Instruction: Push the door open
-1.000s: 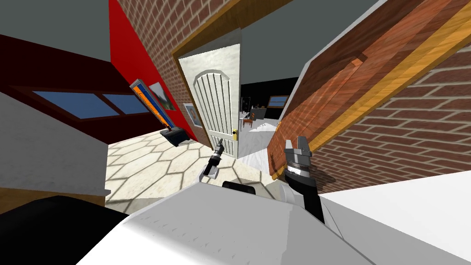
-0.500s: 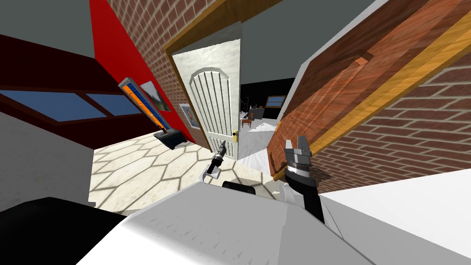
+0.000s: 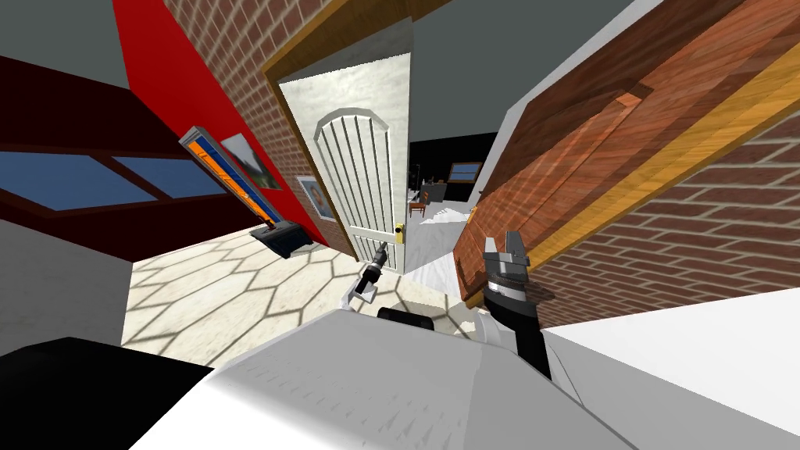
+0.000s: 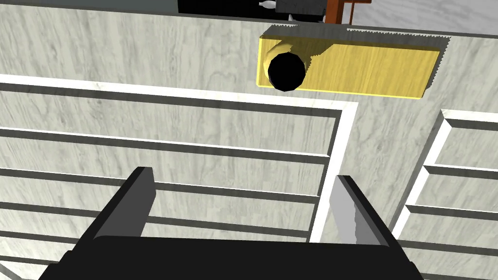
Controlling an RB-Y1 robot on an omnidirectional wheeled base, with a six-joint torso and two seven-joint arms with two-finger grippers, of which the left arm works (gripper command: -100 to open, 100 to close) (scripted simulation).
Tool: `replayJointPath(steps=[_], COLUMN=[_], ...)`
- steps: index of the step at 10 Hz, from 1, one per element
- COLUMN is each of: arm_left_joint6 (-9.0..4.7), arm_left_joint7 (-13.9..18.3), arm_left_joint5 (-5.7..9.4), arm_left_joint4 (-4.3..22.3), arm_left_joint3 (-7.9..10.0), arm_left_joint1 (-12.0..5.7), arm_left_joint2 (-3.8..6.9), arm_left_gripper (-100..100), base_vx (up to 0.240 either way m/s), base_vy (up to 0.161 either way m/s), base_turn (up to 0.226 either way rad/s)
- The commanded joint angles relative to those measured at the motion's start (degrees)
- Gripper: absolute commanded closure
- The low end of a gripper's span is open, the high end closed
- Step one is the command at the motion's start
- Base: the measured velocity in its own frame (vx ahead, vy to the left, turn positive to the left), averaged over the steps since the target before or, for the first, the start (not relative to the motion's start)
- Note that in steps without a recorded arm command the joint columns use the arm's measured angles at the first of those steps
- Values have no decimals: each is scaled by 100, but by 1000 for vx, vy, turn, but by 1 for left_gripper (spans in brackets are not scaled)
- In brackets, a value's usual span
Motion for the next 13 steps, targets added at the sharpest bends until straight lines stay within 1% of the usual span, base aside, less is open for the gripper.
replayJointPath(steps=[1,3,5,6,9,13], arm_left_joint6=[20,50,91,67,56,36], arm_left_joint7=[4,9,15,15,2,-24], arm_left_joint5=[7,13,21,21,30,43], arm_left_joint4=[183,354,589,526,635,790], arm_left_joint3=[-37,-79,-137,-118,-69,13], arm_left_joint1=[-89,-173,-289,-254,-334,-456], arm_left_joint2=[9,18,28,33,20,-22], arm_left_gripper=[-100,-100,-100,-100,-100,-100], base_vx=[85,89,104,54,146,207], base_vy=[70,65,68,28,-30,-38], base_turn=[-48,-46,-55,-11,-20,-25])
